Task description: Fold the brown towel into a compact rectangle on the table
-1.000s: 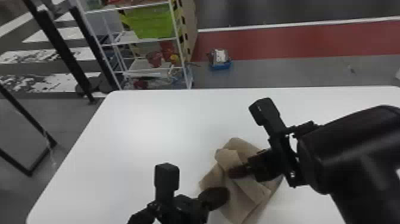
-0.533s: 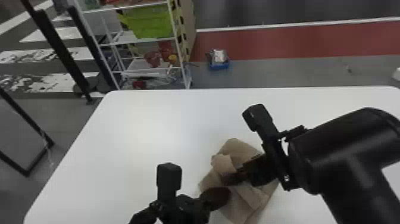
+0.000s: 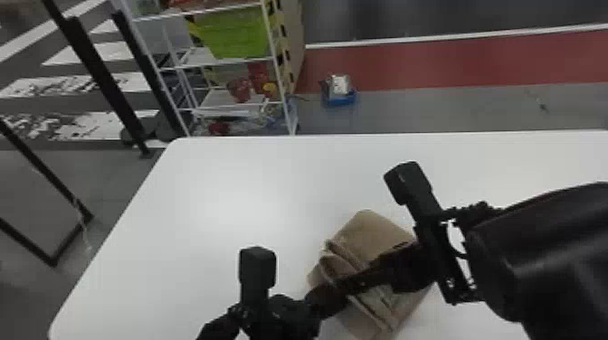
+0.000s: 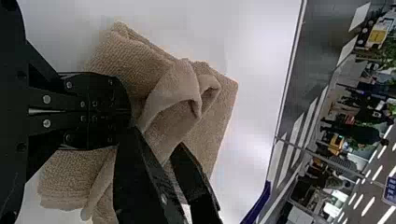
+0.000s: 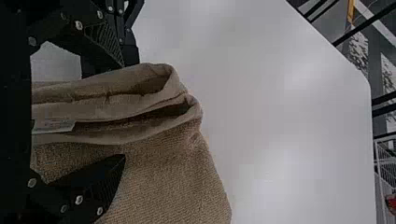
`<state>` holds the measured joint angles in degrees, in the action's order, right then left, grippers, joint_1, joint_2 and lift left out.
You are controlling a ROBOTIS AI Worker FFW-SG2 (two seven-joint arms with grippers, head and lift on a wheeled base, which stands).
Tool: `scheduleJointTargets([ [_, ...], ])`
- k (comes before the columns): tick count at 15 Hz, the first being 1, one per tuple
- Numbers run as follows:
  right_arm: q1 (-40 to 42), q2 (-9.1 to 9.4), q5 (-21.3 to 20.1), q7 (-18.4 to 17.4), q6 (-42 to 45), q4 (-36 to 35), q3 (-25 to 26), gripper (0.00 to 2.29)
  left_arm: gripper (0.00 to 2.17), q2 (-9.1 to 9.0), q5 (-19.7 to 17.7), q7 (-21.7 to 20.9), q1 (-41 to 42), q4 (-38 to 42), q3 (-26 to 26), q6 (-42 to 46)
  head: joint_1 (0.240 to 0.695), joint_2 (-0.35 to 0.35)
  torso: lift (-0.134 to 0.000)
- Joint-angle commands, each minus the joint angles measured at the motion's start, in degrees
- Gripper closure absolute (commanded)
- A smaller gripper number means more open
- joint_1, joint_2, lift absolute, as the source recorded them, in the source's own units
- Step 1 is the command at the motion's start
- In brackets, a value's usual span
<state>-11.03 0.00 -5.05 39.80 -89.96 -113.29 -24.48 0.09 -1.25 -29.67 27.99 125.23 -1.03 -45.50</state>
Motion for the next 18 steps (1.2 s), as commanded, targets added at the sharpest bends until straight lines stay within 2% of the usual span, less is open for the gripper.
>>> scheduleJointTargets([
  [1,2.9,0.05,1.4,0.4,-0.1,-5.5,2.9,0.05,1.83,-0.24,-0.4,0.0,0.1,0.3,0.8,0.0,0.695,0.219,-0.124],
  [4,6.9,0.05,2.2,2.1,-0.1,-11.8,6.5,0.05,1.83,-0.24,-0.5,-0.1,0.1,0.8,0.8,0.0,0.695,0.223,-0.124],
  [8,11.8,0.05,2.6,2.5,-0.1,-16.3,8.7,0.05,1.83,-0.24,-1.7,-0.6,1.6,3.4,3.1,-0.2,0.695,0.212,-0.124],
  [10,14.9,0.05,2.8,4.1,-0.1,-18.3,10.9,0.11,1.83,-0.24,-1.9,-0.8,2.2,4.2,3.9,-0.3,0.695,0.223,-0.124],
  [15,19.5,0.05,5.3,5.6,-0.1,-18.4,15.7,0.17,1.83,-0.24,-3.2,-1.6,4.0,7.5,7.7,-0.9,0.695,0.233,-0.124],
  [18,21.8,0.05,5.4,6.3,1.6,-18.3,16.0,0.19,1.83,-0.24,-4.9,-1.9,5.1,8.9,10.8,-0.7,0.695,0.254,-0.124],
])
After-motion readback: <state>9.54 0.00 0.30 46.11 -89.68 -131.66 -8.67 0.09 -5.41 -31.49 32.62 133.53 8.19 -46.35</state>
